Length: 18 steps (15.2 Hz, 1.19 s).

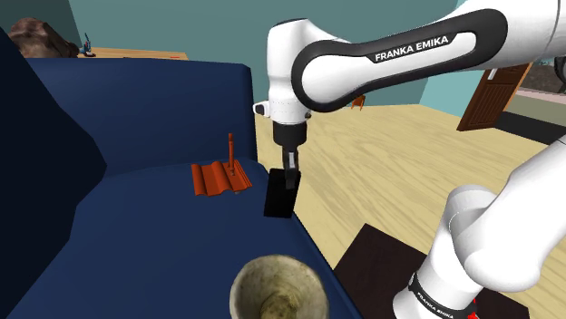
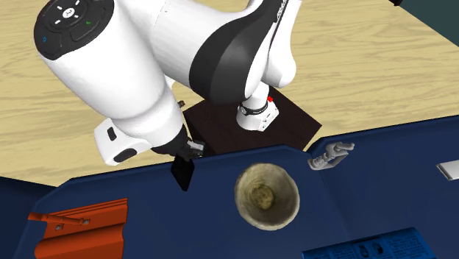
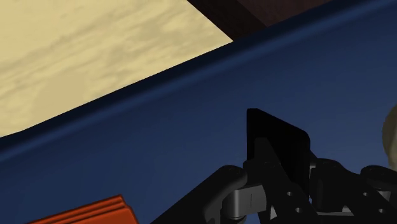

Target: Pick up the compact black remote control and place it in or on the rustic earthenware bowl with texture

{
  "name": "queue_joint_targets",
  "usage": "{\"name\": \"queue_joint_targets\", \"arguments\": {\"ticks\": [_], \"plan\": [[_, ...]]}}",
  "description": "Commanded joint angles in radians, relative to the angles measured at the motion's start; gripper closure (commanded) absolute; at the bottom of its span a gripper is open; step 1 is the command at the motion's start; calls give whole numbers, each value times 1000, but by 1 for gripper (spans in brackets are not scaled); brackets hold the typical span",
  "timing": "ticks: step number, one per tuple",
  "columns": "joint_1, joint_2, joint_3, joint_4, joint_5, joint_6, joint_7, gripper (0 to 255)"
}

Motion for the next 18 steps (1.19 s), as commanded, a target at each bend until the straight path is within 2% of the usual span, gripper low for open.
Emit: {"name": "queue_joint_targets", "arguments": {"ticks": [1,18], "plan": [[-1,-3,-2,26,-1,-29,-2,255],[-4,-5,-8,253,-4,-258,-8,255]]}}
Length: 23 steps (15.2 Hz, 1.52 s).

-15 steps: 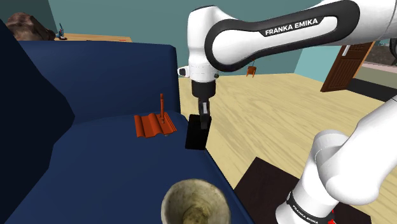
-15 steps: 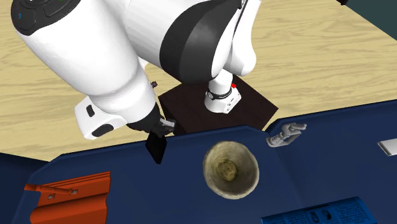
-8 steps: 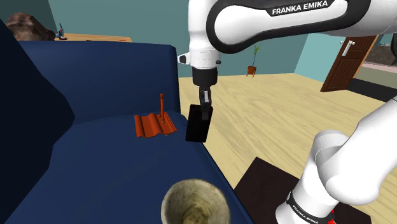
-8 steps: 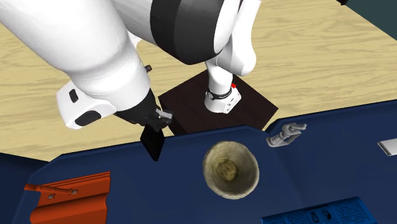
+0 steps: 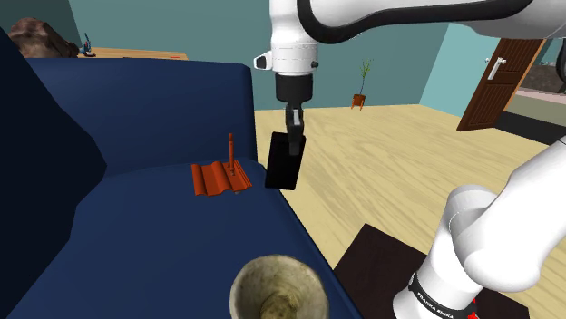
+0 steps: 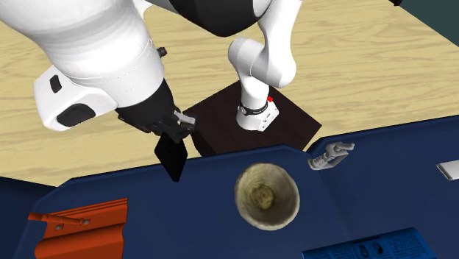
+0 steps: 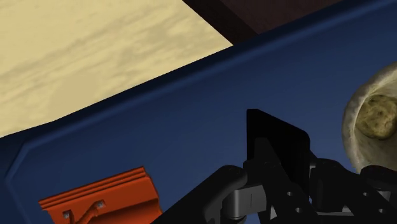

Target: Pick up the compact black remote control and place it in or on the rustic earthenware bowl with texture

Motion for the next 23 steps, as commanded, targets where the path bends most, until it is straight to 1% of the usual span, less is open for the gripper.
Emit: {"name": "queue_joint_targets", "arguments": {"ticks": [1,10,18,23], "plan": [[0,0,0,17,0,-18,0,255],[79,-56,141,39,85,-89,204,255],[138,-31,281,132,152,-141,404,255],[142,-47,285,51,159,-76,398,255]]}}
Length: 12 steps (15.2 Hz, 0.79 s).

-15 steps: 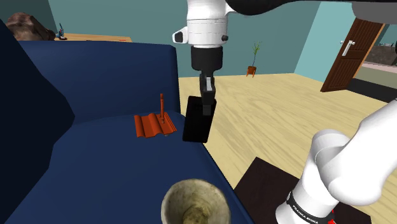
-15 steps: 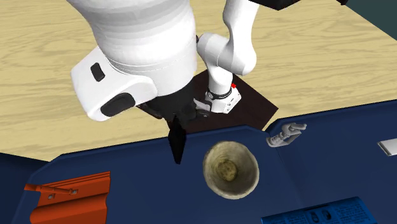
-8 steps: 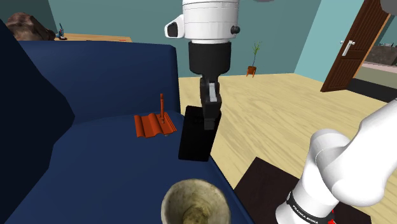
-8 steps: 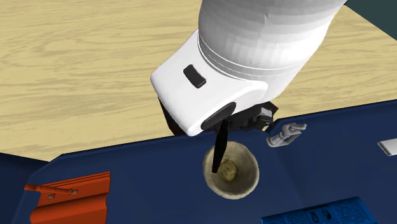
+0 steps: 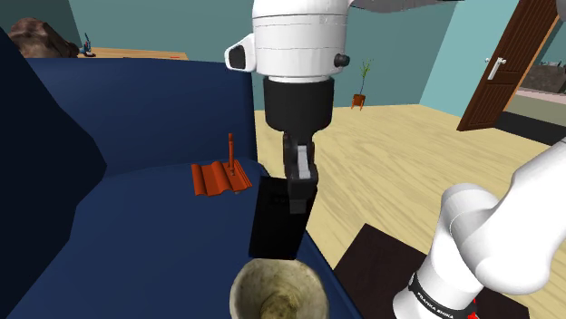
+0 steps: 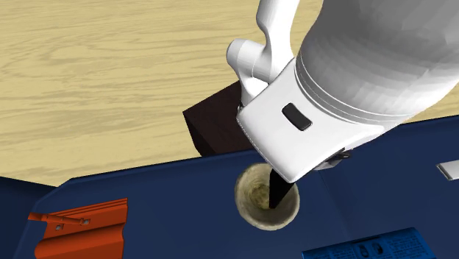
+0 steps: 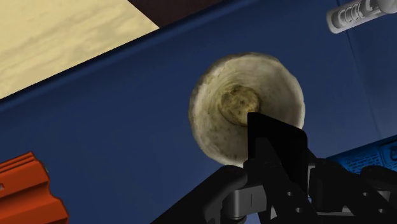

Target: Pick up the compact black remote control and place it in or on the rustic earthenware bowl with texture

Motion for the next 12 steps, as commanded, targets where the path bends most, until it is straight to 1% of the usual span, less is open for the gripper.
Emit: {"name": "queue_joint_targets", "arguments": {"ticks": [1,12], "plan": [[1,-2,2,-28,2,26,-2,255],[9,-15,17,-185,15,171,-10,255]]}}
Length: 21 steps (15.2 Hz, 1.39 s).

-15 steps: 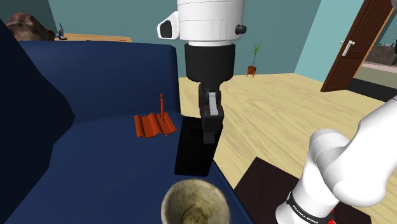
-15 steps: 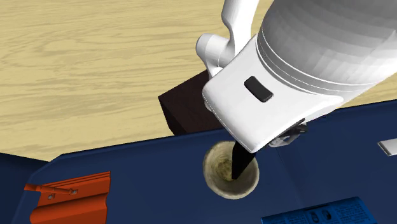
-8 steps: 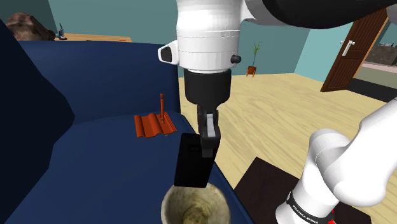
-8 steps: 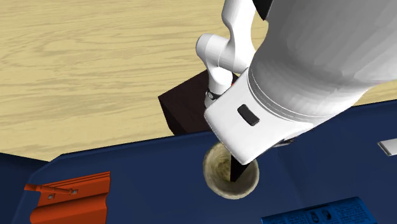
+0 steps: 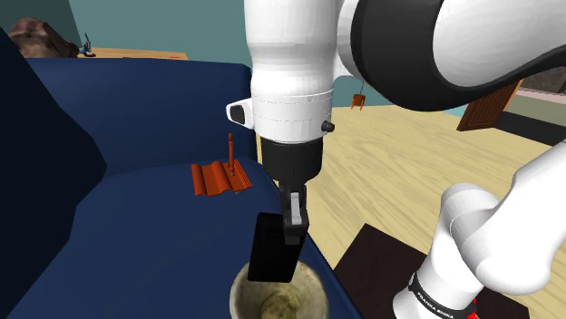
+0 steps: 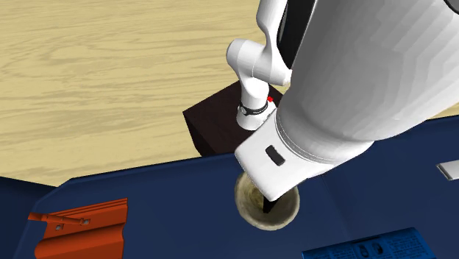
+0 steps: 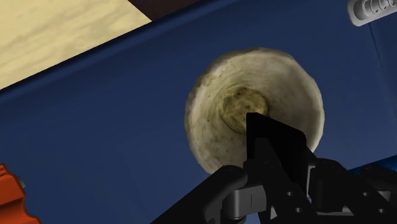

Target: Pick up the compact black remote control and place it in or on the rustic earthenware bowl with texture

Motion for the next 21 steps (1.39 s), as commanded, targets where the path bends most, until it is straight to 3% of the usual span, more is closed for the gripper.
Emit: {"name": "queue_joint_targets", "arguments": {"ticks": [1,11,12,17,21], "plan": [[1,1,4,-27,2,29,0,255],[3,3,10,-63,5,67,-1,255],[3,3,10,-63,5,67,-1,0],[3,3,10,-63,5,67,-1,0],[-6,21,-2,77,-10,-56,7,0]]}}
